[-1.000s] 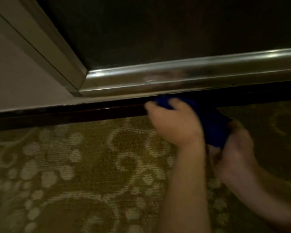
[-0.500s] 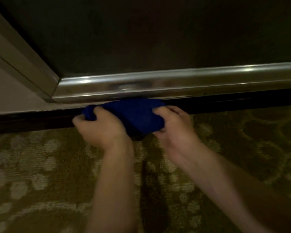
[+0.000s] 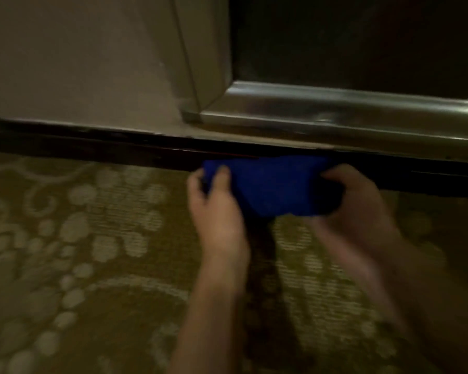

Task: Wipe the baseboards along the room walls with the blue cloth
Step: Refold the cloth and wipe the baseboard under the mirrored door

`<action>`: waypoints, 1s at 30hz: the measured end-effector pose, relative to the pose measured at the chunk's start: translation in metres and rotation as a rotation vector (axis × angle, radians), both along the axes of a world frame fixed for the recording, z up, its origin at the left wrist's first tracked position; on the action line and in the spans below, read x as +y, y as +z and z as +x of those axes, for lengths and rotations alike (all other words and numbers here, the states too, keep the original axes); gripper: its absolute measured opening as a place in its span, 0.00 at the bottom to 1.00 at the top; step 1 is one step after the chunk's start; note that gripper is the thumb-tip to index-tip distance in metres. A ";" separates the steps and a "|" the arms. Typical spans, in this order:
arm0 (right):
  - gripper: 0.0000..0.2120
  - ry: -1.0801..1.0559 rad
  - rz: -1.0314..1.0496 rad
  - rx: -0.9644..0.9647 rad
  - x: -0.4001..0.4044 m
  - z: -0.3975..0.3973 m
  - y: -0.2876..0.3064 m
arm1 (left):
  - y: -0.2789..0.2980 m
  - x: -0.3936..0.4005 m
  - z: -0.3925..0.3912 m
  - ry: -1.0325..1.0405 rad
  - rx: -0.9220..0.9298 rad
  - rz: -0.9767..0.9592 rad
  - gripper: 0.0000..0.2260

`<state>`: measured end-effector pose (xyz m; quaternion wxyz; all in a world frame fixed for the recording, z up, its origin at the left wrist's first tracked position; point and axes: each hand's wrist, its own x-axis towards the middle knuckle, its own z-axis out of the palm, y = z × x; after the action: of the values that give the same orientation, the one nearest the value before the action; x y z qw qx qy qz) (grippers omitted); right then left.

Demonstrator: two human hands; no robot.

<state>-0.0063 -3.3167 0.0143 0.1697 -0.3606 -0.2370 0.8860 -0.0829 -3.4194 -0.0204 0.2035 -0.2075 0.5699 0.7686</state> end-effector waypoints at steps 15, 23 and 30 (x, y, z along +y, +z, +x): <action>0.15 0.112 -0.181 -0.142 -0.062 -0.072 -0.024 | 0.004 -0.059 -0.086 0.181 0.101 -0.237 0.07; 0.14 0.103 -0.246 -0.042 -0.048 -0.048 -0.010 | 0.012 -0.056 -0.075 0.118 0.090 -0.093 0.13; 0.22 -0.065 -0.082 -0.123 0.002 0.008 -0.022 | 0.008 -0.015 -0.007 -0.134 -0.121 0.141 0.11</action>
<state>0.0020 -3.3147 -0.0080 0.1683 -0.4282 -0.1986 0.8654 -0.0898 -3.4344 -0.0121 0.3027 -0.2003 0.5136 0.7775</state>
